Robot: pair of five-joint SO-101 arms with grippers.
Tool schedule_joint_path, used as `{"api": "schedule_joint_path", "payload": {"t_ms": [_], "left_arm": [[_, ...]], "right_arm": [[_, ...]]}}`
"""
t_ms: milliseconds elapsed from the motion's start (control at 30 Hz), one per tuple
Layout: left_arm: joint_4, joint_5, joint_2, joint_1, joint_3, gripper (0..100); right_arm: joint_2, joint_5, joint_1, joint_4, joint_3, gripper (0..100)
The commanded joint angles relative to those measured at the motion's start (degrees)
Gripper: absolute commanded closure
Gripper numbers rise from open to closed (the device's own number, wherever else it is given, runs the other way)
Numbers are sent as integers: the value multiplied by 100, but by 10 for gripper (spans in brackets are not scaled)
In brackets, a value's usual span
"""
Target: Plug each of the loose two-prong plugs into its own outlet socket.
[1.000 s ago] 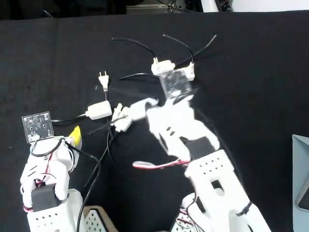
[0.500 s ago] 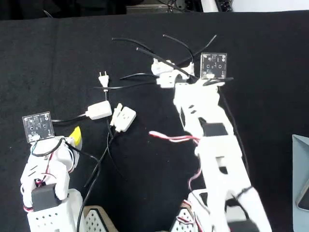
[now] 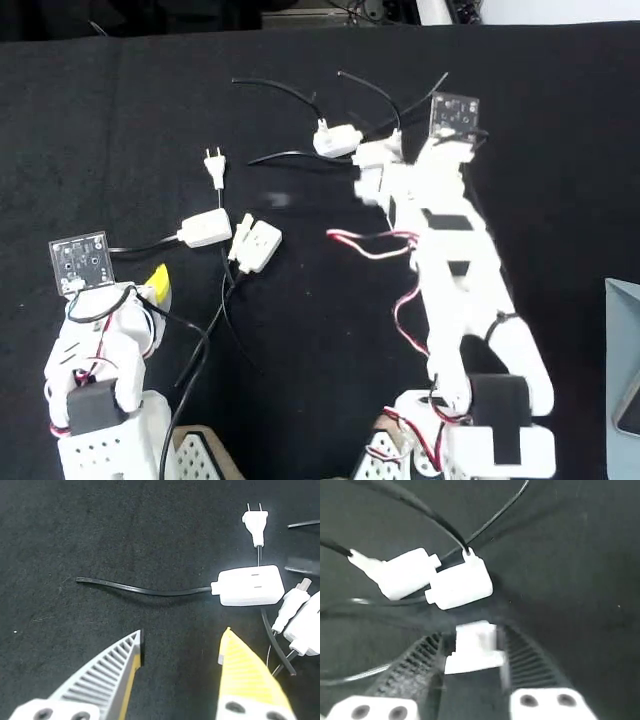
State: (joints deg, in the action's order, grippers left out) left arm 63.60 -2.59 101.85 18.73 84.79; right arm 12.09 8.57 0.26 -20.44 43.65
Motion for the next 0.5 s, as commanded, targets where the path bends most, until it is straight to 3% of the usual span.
{"api": "schedule_joint_path", "payload": {"t_ms": [0, 233, 467], "left_arm": [[-229, 9, 26, 48, -40, 748], [-220, 9, 26, 163, -84, 748], [-237, 35, 26, 321, -92, 748]], "right_arm": [[119, 62, -149, -1073, -752, 797], [796, -440, -1196, -2075, -945, 797], [716, -440, -2470, -2110, -954, 797]]}}
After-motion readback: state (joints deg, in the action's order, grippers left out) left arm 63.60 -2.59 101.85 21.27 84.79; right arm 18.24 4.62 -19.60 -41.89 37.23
